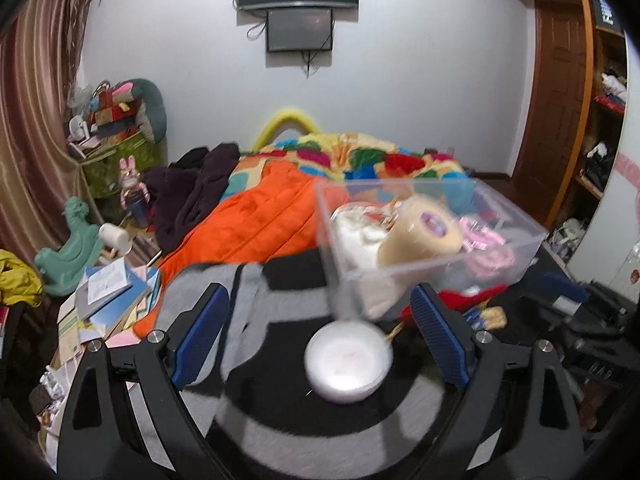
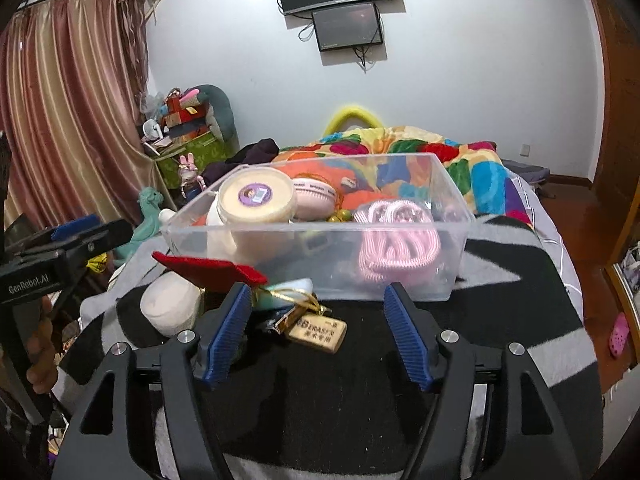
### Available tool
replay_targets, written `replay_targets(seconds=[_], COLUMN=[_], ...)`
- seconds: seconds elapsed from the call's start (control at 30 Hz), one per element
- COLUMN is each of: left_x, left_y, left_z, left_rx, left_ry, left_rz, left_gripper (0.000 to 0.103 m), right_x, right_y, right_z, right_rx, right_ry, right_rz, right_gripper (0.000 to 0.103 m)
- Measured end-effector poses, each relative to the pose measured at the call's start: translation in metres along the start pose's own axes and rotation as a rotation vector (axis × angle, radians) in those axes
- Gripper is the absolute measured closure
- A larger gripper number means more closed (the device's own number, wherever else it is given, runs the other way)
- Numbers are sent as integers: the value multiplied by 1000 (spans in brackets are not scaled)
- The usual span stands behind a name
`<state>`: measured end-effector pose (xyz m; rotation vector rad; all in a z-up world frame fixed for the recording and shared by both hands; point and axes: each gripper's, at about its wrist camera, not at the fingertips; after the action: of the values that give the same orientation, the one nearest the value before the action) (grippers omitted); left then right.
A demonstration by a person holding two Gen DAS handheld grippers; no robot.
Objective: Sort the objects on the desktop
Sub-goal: 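Grasp the white round compact with the left tool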
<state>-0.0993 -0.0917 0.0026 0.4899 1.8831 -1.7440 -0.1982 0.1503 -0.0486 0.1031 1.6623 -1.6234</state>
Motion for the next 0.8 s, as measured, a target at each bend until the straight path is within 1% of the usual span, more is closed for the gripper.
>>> replay_targets(seconds=[0.1, 0.17, 0.3, 0.4, 0.53, 0.57, 0.67, 0.77, 0.8], left_x=[8, 16, 31, 40, 52, 52, 55, 53, 53], left_y=[11, 17, 27, 31, 36, 37, 38, 41, 42], left_z=[2, 2, -1, -1, 7, 10, 19, 22, 21], left_rx=[15, 25, 65, 69, 17, -1, -50, -64, -62], left_ry=[-16, -11, -33, 5, 71, 88, 126, 140, 147], left_rz=[28, 47, 71, 109, 170, 176, 197, 198, 196], left_gripper=[10, 10, 10, 10, 9, 9, 8, 8, 8], right_x=[4, 10, 23, 23, 32, 34, 35, 36, 36], right_y=[4, 9, 16, 17, 22, 24, 26, 26, 27], right_z=[-3, -4, -6, -2, 5, 7, 8, 6, 5], right_rx=[5, 1, -13, -49, -105, -119, -135, -127, -123], right_ry=[18, 33, 77, 68, 75, 70, 79, 77, 76], right_rz=[17, 36, 88, 97, 148, 164, 175, 186, 187], right_gripper=[38, 38, 38, 38, 38, 38, 38, 38, 41])
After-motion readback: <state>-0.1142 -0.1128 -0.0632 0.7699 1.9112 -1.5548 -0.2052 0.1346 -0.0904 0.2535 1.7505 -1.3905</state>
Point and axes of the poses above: each gripper's, at about its wrist camera, not at the fingertips, and x roughly the way its jaws point, z to its left, y to its underside, and after that the axes turned 3 degrees about -x, right-handed
